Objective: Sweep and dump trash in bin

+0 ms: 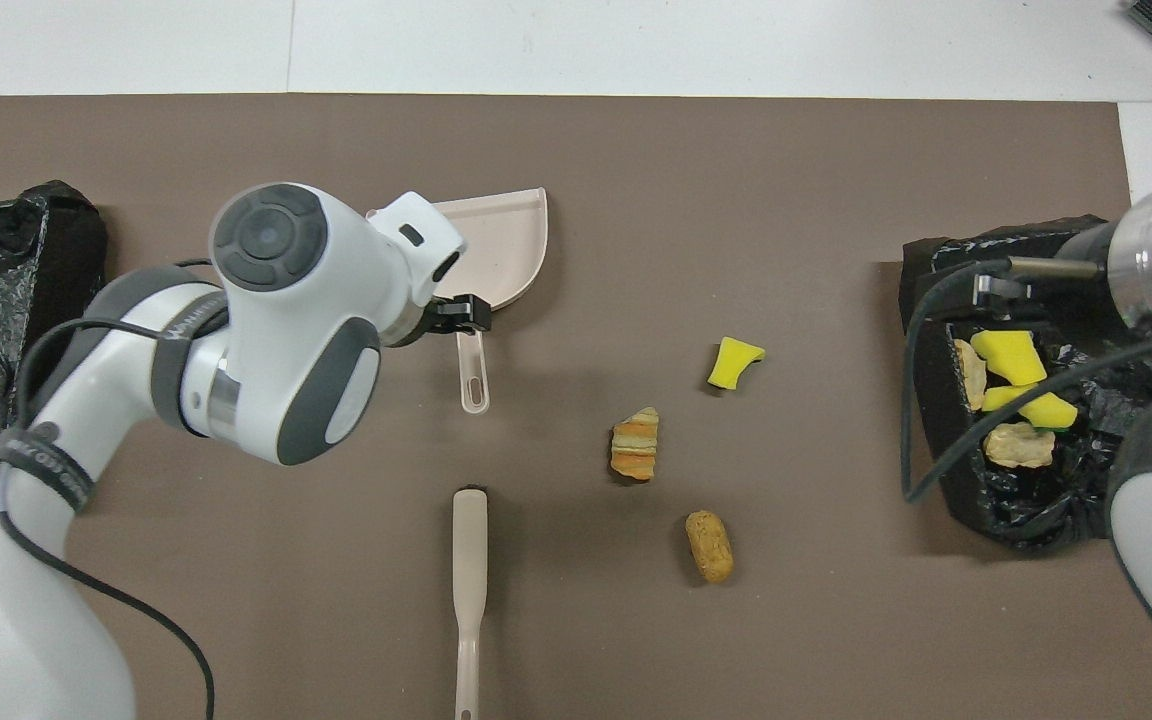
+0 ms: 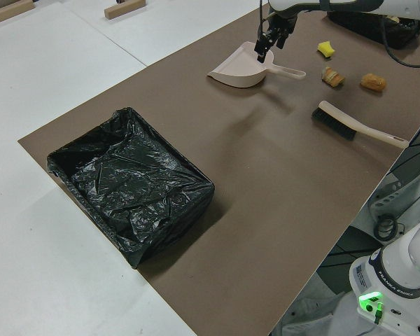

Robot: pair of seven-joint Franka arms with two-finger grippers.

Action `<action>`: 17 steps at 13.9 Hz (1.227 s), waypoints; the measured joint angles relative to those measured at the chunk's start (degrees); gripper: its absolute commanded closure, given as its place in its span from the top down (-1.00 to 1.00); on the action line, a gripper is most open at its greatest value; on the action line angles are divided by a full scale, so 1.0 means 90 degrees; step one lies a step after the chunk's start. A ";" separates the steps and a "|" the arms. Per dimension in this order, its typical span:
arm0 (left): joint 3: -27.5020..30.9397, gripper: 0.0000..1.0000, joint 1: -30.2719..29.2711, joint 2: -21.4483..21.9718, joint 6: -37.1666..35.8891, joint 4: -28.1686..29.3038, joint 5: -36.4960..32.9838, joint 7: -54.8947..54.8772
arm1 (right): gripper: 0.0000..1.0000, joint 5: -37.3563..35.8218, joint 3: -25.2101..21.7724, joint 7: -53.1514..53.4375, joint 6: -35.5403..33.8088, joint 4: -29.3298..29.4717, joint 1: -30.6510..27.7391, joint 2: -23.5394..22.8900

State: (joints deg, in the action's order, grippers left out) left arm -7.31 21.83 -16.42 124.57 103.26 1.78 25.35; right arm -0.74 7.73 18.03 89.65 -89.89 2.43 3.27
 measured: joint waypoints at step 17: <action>0.0123 -1.00 0.0257 -0.0027 0.0827 0.0648 -0.0184 0.0550 | 1.00 0.0014 0.0052 -0.0367 -0.0111 -0.0033 -0.0146 0.0060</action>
State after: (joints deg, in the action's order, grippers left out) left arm -6.21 24.15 -16.67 132.01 109.09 0.12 30.30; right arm -0.61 8.19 14.73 88.65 -90.18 1.12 3.81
